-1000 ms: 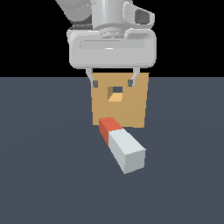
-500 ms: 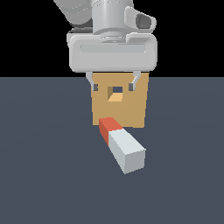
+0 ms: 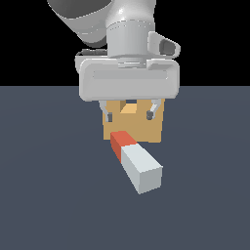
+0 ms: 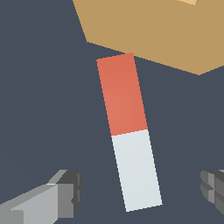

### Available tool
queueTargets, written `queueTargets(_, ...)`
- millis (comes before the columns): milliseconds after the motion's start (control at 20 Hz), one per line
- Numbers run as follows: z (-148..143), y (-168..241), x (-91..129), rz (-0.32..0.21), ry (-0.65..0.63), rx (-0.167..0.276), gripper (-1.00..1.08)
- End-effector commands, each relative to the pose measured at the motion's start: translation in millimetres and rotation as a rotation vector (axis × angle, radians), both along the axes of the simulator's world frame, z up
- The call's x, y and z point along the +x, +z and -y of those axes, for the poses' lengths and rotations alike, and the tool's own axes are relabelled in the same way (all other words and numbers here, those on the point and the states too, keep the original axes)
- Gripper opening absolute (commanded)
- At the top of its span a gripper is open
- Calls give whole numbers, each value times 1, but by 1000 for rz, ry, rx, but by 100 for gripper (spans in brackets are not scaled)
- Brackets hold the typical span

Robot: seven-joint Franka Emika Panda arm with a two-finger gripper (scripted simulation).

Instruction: Insert the peg into the horizontal hole in a box.

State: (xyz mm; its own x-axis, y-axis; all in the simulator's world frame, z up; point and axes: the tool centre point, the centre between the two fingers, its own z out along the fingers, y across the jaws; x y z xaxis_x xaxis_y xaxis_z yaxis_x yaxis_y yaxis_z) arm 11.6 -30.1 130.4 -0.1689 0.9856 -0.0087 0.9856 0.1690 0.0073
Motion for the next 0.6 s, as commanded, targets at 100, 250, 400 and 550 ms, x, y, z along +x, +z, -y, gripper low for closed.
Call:
queueTargets(100, 12, -24, 6, -4, 80, 3, 100)
queueTargets(250, 19, -36, 10, -6, 123, 5, 100)
queueTargets(400, 23, -45, 14, -7, 156, 6, 100)
queueTargets(550, 26, -52, 16, -8, 179, 7, 100)
